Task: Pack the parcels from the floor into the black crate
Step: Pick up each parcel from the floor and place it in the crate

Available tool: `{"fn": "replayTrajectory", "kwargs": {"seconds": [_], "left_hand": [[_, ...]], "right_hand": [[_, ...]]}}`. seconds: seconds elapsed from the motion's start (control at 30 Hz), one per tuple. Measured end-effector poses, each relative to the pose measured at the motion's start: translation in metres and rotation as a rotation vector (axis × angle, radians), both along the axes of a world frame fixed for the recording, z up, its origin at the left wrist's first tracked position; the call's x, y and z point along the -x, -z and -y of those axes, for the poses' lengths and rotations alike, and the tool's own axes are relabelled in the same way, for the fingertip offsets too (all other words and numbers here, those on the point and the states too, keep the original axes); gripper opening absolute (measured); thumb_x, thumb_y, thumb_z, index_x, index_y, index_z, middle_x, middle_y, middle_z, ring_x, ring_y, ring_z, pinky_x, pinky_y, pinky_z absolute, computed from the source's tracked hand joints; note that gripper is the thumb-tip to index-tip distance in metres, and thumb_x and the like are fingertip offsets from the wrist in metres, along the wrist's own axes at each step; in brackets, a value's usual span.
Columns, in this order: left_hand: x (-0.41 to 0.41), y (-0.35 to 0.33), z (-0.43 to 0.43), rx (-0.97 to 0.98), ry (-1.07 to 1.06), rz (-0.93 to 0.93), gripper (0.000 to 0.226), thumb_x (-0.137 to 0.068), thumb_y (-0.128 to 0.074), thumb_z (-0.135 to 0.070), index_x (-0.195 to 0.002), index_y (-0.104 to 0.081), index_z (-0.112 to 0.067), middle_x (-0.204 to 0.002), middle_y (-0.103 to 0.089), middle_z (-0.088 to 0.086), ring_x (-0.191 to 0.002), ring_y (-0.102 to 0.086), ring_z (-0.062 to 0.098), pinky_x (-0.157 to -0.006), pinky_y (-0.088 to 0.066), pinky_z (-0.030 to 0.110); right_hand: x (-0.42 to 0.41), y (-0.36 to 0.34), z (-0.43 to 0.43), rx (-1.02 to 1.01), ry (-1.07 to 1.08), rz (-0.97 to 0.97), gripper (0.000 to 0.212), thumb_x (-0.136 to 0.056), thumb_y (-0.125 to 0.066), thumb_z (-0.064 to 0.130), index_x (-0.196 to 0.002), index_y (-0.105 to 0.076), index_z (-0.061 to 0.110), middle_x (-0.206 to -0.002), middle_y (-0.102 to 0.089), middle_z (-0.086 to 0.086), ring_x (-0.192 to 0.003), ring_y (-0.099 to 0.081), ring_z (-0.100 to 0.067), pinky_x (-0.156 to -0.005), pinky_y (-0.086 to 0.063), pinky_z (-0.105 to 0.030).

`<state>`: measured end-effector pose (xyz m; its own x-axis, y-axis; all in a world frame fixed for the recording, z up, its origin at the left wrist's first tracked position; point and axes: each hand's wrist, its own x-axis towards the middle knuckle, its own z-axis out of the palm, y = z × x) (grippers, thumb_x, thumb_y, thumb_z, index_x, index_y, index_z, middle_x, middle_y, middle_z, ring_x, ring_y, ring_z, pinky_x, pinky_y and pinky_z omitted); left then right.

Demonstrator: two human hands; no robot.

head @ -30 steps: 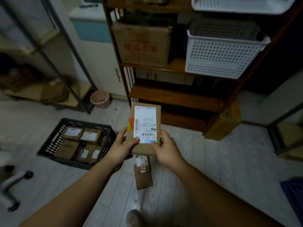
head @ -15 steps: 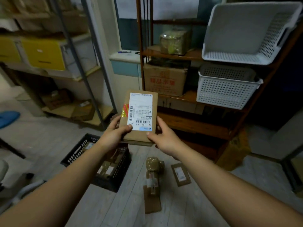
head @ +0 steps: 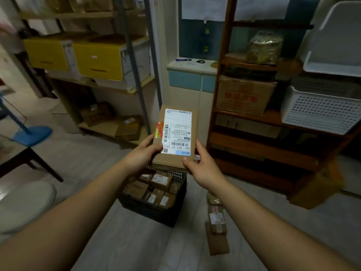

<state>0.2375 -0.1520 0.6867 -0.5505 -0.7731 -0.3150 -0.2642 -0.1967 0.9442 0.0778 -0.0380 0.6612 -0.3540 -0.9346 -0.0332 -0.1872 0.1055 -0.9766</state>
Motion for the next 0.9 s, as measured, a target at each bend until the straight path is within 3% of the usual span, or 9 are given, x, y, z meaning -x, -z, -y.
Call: {"fn": "replayTrajectory", "kwargs": {"seconds": [0.1, 0.23, 0.33, 0.43, 0.5, 0.63, 0.77, 0.9], "left_hand": [[-0.014, 0.002, 0.024, 0.005, 0.008, 0.010, 0.053, -0.091, -0.054, -0.032, -0.137, -0.031, -0.044, -0.113, -0.061, -0.001, -0.090, -0.066, 0.021, -0.054, -0.053, 0.028], [-0.019, 0.008, 0.058, 0.010, -0.012, -0.030, 0.053, -0.088, -0.059, -0.028, -0.132, -0.034, -0.044, -0.110, -0.061, -0.003, -0.088, -0.068, 0.021, -0.064, -0.055, 0.035], [-0.015, 0.013, 0.086, 0.016, 0.011, 0.011, 0.068, -0.085, -0.064, -0.027, -0.138, -0.026, -0.044, -0.114, -0.058, -0.002, -0.095, -0.066, 0.025, -0.074, -0.056, 0.042], [-0.011, 0.016, 0.127, -0.024, 0.057, 0.047, 0.089, -0.082, -0.068, -0.023, -0.142, -0.009, -0.051, -0.099, -0.064, -0.013, -0.085, -0.069, 0.016, -0.054, -0.055, 0.027], [-0.010, 0.017, 0.158, -0.064, 0.073, 0.073, 0.093, -0.082, -0.069, -0.020, -0.141, -0.006, -0.054, -0.085, -0.070, -0.016, -0.076, -0.071, 0.012, -0.048, -0.054, 0.026], [-0.007, 0.018, 0.206, -0.098, 0.112, 0.175, 0.085, -0.081, -0.070, -0.027, -0.135, -0.015, -0.063, -0.104, -0.069, -0.009, -0.092, -0.066, 0.024, -0.066, -0.056, 0.040], [0.008, 0.025, 0.244, -0.135, 0.144, 0.169, 0.088, -0.079, -0.072, -0.027, -0.137, -0.014, -0.060, -0.125, -0.059, 0.000, -0.105, -0.060, 0.032, -0.065, -0.053, 0.040], [0.023, 0.037, 0.278, -0.162, 0.232, 0.148, 0.092, -0.077, -0.074, -0.025, -0.136, -0.013, -0.060, -0.122, -0.058, -0.002, -0.099, -0.065, 0.033, -0.062, -0.052, 0.038]], "right_hand": [[-0.017, -0.001, 0.021, 0.015, 0.033, -0.040, 0.073, -0.094, -0.055, 0.024, -0.142, -0.011, 0.056, -0.141, -0.043, 0.017, -0.108, -0.048, 0.001, -0.082, -0.044, -0.020], [-0.028, 0.001, 0.058, -0.028, 0.033, -0.181, 0.085, -0.087, -0.064, 0.031, -0.148, -0.005, 0.047, -0.148, -0.032, 0.010, -0.127, -0.038, -0.011, -0.097, -0.042, -0.031], [-0.030, 0.008, 0.089, -0.106, -0.012, -0.338, 0.106, -0.078, -0.071, 0.046, -0.147, 0.008, 0.042, -0.149, -0.010, 0.014, -0.130, -0.031, -0.013, -0.096, -0.034, -0.025], [-0.028, 0.016, 0.129, -0.157, -0.005, -0.477, 0.115, -0.070, -0.069, 0.061, -0.146, 0.015, 0.040, -0.145, 0.000, 0.019, -0.134, -0.023, -0.020, -0.102, -0.033, -0.031], [-0.028, 0.019, 0.159, -0.188, -0.002, -0.566, 0.117, -0.068, -0.064, 0.069, -0.147, 0.014, 0.037, -0.146, 0.001, 0.015, -0.135, -0.019, -0.023, -0.103, -0.034, -0.036], [-0.026, 0.023, 0.210, -0.250, -0.017, -0.650, 0.123, -0.060, -0.057, 0.082, -0.147, 0.015, 0.034, -0.152, 0.003, 0.004, -0.138, -0.019, -0.027, -0.103, -0.036, -0.043], [-0.021, 0.024, 0.249, -0.369, 0.036, -0.732, 0.131, -0.048, -0.046, 0.094, -0.144, 0.021, 0.035, -0.155, 0.011, -0.001, -0.141, -0.007, -0.031, -0.105, -0.032, -0.048], [-0.022, 0.033, 0.275, -0.466, 0.122, -0.748, 0.133, -0.045, -0.042, 0.097, -0.141, 0.026, 0.035, -0.154, 0.017, -0.005, -0.142, 0.002, -0.032, -0.107, -0.027, -0.052]]}}
